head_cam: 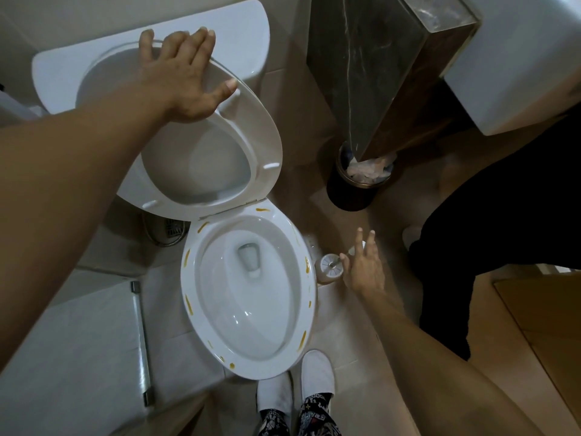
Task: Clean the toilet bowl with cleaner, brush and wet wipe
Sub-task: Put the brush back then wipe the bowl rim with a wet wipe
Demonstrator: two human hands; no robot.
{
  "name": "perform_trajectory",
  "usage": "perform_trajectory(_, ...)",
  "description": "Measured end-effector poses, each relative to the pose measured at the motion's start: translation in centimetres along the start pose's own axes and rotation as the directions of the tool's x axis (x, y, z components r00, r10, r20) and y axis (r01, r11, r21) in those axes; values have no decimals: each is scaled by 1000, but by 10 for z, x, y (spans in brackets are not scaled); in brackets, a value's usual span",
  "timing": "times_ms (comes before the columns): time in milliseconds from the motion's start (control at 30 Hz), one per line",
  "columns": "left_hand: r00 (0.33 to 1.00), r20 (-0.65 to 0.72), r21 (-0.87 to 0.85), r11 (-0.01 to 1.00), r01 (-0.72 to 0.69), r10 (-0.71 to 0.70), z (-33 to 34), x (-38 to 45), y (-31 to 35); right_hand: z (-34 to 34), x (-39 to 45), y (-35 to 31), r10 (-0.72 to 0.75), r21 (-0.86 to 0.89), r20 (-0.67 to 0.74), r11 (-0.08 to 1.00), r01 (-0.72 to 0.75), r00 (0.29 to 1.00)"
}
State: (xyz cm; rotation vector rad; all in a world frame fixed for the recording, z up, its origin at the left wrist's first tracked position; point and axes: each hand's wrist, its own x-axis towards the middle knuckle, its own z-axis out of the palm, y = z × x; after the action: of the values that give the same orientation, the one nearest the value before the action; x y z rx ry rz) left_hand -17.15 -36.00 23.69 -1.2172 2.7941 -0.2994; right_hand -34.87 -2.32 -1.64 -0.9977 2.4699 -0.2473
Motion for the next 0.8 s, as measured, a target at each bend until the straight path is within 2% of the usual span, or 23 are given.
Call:
perform_trajectory(400,996,82,-23,999,41,-39,-9,-1,4,-24,0,4,-16,-75,-8,997,16,1000)
perform_trajectory(633,993,114,-32,999,40,-36,-14,-2,4,-36,4,-4,3,-149,69,989,7,998)
perform_trajectory(800,977,198,-97,991,95,-74,-29,0,5,-60,3,-22,-27,-213,85,976,44,996)
